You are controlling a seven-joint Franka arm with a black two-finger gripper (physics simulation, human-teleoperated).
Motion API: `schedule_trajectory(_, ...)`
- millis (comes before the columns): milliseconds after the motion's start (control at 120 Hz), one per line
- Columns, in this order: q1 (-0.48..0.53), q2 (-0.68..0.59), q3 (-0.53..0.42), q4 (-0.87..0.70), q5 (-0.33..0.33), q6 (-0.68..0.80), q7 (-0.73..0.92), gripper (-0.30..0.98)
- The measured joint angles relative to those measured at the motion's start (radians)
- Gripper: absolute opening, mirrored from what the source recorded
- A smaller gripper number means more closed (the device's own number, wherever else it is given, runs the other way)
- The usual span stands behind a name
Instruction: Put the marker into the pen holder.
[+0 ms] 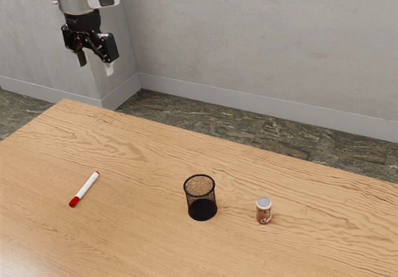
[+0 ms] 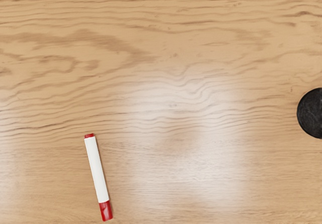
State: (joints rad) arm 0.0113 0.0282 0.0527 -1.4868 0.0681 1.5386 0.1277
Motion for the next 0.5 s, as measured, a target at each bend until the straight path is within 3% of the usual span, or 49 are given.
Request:
schedule_trajectory(383, -0.01, -0.002, -0.001, -0.016, -0.005, 0.0, 0.008, 0.69)
schedule_trajectory(500, -0.053, -0.019, 0.058, -0.349, -0.004, 0.111, 0.003, 0.69)
